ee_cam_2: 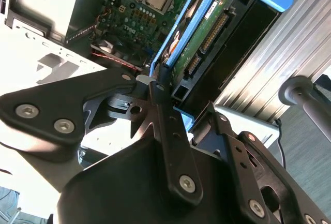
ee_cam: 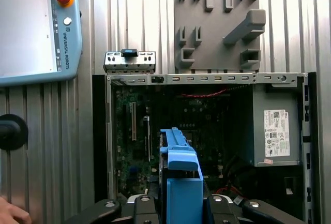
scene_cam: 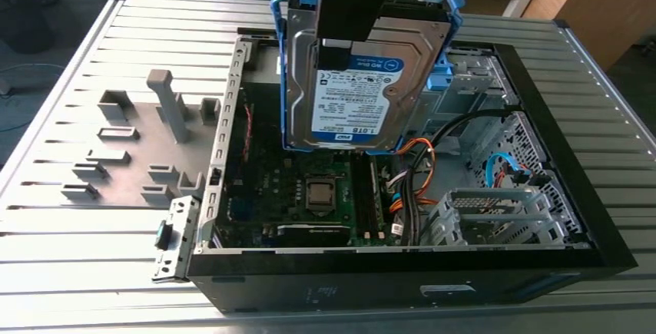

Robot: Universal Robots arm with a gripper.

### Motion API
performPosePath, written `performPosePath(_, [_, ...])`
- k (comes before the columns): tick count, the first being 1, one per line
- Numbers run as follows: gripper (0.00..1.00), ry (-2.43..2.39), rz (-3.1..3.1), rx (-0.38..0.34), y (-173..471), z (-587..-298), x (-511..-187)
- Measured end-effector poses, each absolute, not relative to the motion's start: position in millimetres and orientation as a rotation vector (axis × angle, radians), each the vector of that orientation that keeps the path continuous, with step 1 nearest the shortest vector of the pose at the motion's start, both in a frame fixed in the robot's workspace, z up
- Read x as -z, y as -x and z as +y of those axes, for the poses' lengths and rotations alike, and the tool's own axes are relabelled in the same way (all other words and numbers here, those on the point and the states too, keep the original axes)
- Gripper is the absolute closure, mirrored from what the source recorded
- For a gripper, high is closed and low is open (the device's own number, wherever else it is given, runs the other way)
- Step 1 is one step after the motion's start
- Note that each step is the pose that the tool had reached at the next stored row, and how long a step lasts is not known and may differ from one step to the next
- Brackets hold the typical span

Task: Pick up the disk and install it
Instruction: 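Pick up the disk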

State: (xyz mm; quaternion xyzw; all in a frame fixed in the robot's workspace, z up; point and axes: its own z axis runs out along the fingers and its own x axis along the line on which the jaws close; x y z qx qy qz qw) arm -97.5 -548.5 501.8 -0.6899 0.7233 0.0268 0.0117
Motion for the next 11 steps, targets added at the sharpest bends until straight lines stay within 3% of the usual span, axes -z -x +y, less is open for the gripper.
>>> performPosePath(11, [0.64,2.151,2.256,-0.084,91.9,-548.5,-501.6])
